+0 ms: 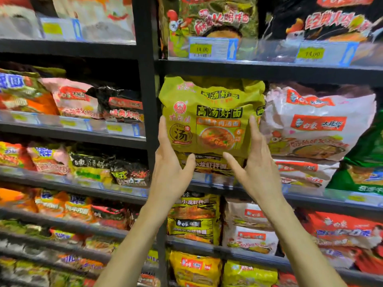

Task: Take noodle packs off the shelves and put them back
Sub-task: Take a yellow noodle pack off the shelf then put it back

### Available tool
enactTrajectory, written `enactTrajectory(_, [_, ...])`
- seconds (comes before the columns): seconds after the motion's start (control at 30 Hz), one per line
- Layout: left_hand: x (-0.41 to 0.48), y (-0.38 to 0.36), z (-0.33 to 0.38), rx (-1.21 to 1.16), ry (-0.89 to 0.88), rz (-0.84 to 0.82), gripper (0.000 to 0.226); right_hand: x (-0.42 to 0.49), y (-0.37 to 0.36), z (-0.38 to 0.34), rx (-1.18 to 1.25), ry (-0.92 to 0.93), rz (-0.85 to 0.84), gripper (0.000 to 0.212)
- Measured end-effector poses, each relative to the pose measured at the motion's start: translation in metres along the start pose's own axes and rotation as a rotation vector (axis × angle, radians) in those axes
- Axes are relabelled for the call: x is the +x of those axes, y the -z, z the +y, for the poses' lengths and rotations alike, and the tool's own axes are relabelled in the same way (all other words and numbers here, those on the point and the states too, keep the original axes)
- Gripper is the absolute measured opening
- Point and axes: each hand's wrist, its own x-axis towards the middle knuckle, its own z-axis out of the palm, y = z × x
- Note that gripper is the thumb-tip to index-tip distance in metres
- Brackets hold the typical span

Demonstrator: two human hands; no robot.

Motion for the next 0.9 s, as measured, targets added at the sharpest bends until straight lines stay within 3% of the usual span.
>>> enactTrajectory(0.1, [0.008,-0.005,-0.003,-0.062,-0.025,0.049,0.11,0.002,-0.003,0.005,0.057,-0.035,0.002,0.099])
enactTrajectory(0.3, [-0.001,-0.016,0.0,-0.135,-0.127,0.125,0.104,0.002,-0.001,0.014,0.467,-0.065,-0.079,0.096])
enactTrajectory(0.53, [0.001,-0.016,-0.013,-0.187,-0.105,0.125,0.09,0.005,-0.007,0.023,0.53,-0.071,0.003,0.091])
enactTrajectory(0.73, [0.025,-0.005,-0.02,-0.266,-0.14,0.057,0.095,0.013,-0.009,0.019,0.504,-0.169,0.029,0.1])
enactTrajectory(0.9, [0.024,-0.005,-0.027,-0.265,-0.115,0.066,0.098,0.004,-0.006,0.014,0.568,-0.176,0.046,0.084])
